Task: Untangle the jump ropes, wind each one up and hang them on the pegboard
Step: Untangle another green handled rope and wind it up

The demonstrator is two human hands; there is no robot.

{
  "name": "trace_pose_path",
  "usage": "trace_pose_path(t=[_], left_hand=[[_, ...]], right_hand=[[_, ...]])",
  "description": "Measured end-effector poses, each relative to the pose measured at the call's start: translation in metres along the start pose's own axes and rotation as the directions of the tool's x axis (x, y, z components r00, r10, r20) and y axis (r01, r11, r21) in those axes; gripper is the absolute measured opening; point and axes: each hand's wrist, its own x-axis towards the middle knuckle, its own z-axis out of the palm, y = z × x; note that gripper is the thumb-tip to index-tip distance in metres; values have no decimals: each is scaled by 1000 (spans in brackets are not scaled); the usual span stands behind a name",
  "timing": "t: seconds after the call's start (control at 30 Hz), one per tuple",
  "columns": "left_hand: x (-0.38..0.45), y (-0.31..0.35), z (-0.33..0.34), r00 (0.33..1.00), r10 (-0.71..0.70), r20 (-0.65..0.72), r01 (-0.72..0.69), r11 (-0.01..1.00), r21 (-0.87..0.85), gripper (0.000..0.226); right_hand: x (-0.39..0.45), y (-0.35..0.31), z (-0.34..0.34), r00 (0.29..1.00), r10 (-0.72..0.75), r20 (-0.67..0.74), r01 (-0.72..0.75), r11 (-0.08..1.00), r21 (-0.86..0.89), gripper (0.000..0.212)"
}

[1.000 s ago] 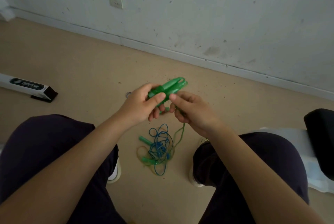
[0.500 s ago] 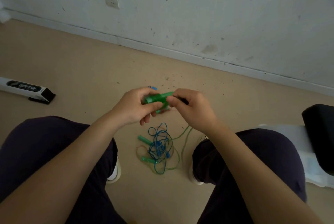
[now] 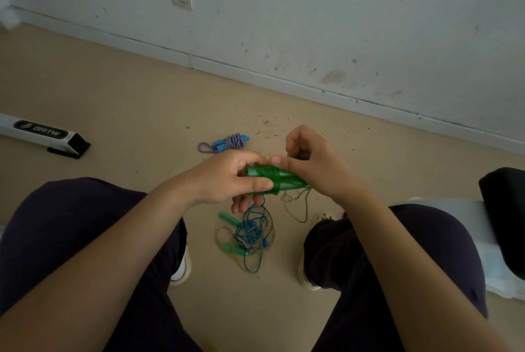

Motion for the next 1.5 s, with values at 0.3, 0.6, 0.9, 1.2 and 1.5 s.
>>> trace_pose_path(t=[0.3,0.6,0.9,1.2,1.5], left_hand=[[3,-3,0,990,111,-88,-115,992,-44,48],[6,2,1,925,113,-364,-206,952,-226,34],[13,-11,-6,834,81,-545,-208,963,-174,25],[13,-17,-10,844,-47,-534,4,997,-82,29],[6,-3,-2,994,-110,5,110,990,-87,46]], right_hand=[[-2,-4,1,972,132,193,-189,929,319,37],[-3,1,16,976,56,210,-145,888,436,23],[-3,-1,24,979,133,151,-152,982,116,26],[-9,-15,16,980,-197,35,200,970,-139,19],[-5,-7,5,969,-245,-27,240,962,-130,31]])
